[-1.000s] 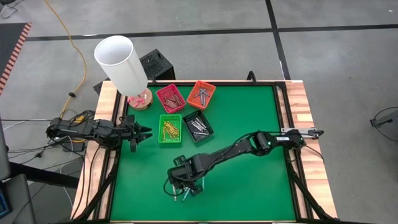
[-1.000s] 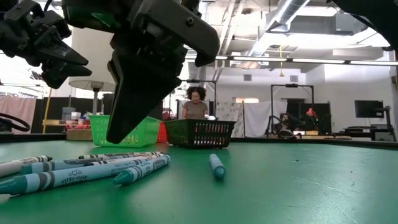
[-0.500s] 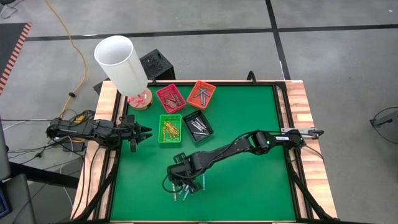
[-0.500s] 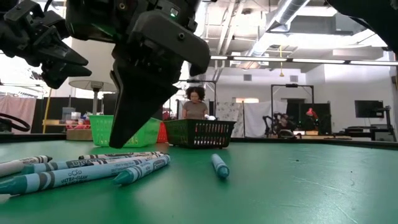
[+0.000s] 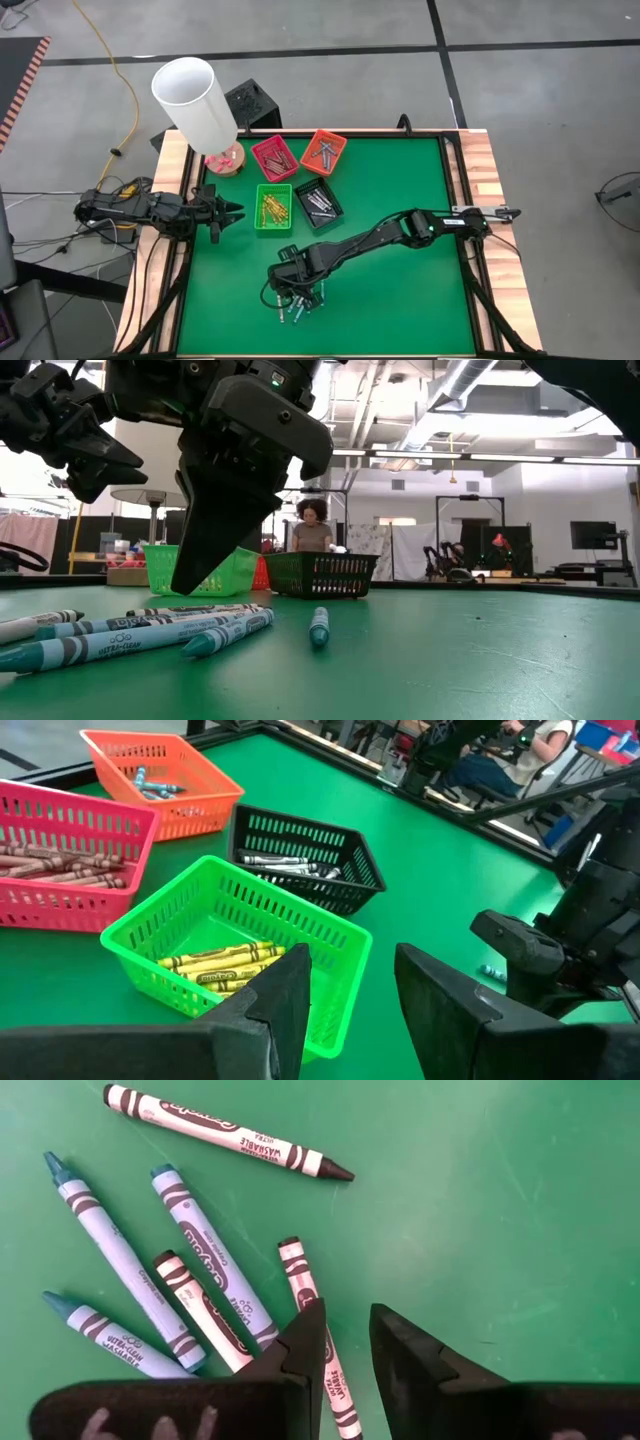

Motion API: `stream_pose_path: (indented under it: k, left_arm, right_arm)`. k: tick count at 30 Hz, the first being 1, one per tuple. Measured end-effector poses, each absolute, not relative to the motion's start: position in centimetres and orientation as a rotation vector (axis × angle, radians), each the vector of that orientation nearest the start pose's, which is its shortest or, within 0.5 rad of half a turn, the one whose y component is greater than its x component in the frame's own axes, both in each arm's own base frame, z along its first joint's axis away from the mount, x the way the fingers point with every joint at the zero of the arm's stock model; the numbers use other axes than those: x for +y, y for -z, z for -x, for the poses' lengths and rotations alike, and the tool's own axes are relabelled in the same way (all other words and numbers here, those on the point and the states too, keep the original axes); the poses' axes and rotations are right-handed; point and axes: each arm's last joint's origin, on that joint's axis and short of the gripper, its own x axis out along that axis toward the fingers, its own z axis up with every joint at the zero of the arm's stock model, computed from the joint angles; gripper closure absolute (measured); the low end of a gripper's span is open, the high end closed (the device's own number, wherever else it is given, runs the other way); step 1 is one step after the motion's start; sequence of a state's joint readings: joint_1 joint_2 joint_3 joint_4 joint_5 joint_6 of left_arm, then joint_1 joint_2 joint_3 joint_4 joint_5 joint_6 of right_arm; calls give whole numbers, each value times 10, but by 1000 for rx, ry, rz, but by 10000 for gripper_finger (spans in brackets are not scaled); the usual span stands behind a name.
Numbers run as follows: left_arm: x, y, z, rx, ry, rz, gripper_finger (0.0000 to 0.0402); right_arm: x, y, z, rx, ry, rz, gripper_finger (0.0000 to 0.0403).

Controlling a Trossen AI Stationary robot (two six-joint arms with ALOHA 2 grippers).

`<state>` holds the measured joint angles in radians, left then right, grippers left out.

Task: Sort crayons
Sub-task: Put the black crayon into the black bin

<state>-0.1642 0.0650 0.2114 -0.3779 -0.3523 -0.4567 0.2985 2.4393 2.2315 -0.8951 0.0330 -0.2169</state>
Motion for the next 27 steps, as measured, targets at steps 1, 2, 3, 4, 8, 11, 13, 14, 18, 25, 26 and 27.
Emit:
stream_pose_path:
  k: [1,2,3,4,8,11,13,14,18,25,26,27]
  left_arm:
    - [-4,-194,-83,177,-235,394,265]
    - [-4,-194,-83,177,-235,394,265]
    - [-4,-194,-83,177,-234,395,265]
    - [-4,-194,-83,177,-234,395,265]
    - [-4,-194,-83,178,-228,397,265]
    - [-4,-194,-83,177,-228,397,265]
    - [-4,-194,-83,177,-228,397,265]
    - [-4,-194,-83,177,-228,397,265]
    - [-4,-194,-83,181,-212,400,265]
    - [-5,-194,-83,184,-201,401,265]
    - [-5,-194,-83,184,-202,401,265]
    - [-5,-194,-83,185,-202,401,265]
  right_arm:
    - [151,-196,-495,1064,-356,376,306]
    - [151,-196,-495,1065,-356,376,306]
    - [151,-196,-495,1065,-357,376,306]
    - [151,-196,-495,1065,-356,376,306]
    - [152,-197,-494,1065,-358,378,306]
    - [152,-203,-492,1052,-359,377,306]
    - [152,-211,-490,1042,-359,377,306]
    - [152,-213,-490,1037,-357,374,306]
    - [152,-219,-489,1018,-351,370,306]
    - [155,-221,-490,995,-354,369,306]
    - [155,-222,-490,992,-354,369,306]
    - [155,-222,-490,990,-354,368,306]
